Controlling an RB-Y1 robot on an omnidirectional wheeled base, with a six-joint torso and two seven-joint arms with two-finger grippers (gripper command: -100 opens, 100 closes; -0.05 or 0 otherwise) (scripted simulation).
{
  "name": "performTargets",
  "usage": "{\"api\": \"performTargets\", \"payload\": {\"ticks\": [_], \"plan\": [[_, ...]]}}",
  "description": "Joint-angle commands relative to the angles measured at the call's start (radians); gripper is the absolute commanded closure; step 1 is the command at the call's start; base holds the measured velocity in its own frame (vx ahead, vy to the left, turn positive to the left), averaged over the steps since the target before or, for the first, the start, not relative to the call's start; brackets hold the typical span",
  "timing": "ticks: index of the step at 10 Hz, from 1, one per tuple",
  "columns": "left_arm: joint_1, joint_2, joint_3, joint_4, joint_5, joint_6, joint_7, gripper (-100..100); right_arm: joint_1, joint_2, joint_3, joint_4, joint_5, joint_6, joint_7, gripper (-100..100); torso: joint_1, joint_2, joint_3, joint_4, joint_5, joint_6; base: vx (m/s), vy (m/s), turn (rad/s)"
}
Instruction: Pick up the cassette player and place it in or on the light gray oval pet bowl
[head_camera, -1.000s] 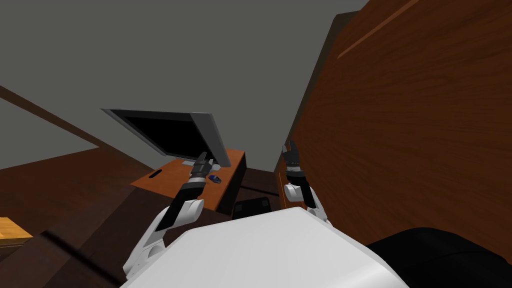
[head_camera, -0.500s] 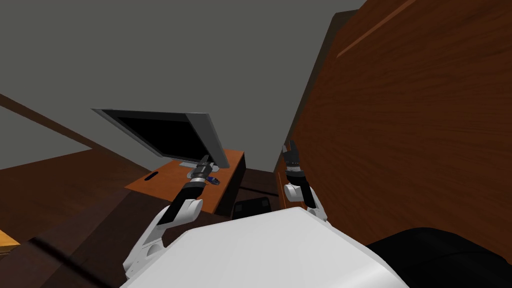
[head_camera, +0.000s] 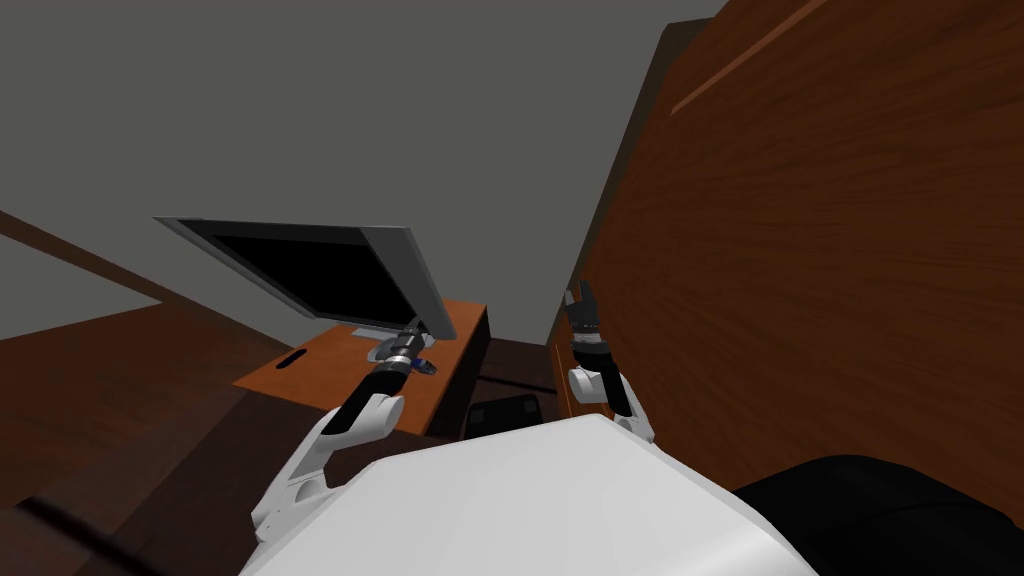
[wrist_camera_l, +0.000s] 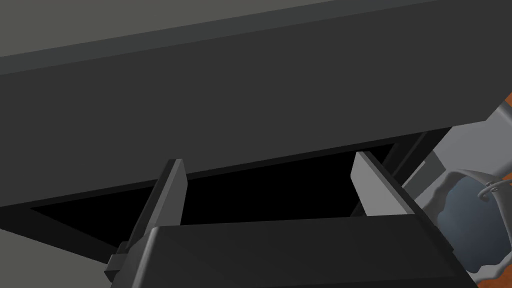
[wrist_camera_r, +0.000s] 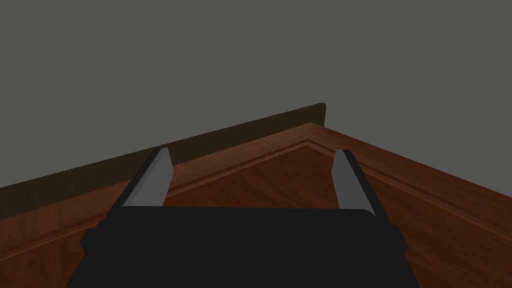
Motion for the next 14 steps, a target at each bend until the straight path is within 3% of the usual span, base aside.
{"api": "performTargets", "payload": {"ticks": [1, 8, 10, 14], "plan": [[-0.004, 0.010, 0.003, 0.017, 0.011, 0.043, -0.006, -100, 0.000, 0.000, 0.000, 0.000, 0.000, 0.000, 0.000, 0, 0.000, 0.000, 0.000, 0.000, 0.000, 0.000, 0.028, 0.001, -0.022], [-0.040, 0.068, 0.023, 0.116, 0.093, 0.243, -0.055, -100, 0.000, 0.000, 0.000, 0.000, 0.000, 0.000, 0.000, 0, 0.000, 0.000, 0.000, 0.000, 0.000, 0.000, 0.028, 0.000, -0.038], [-0.040, 0.068, 0.023, 0.116, 0.093, 0.279, -0.055, -100, 0.000, 0.000, 0.000, 0.000, 0.000, 0.000, 0.000, 0, 0.000, 0.001, 0.000, 0.000, 0.000, 0.000, 0.015, 0.003, -0.010], [-0.057, 0.095, 0.032, 0.165, 0.134, 0.398, -0.080, -100, 0.000, 0.000, 0.000, 0.000, 0.000, 0.000, 0.000, 0, 0.000, 0.001, 0.000, 0.000, 0.000, 0.000, 0.021, 0.001, -0.041]]}}
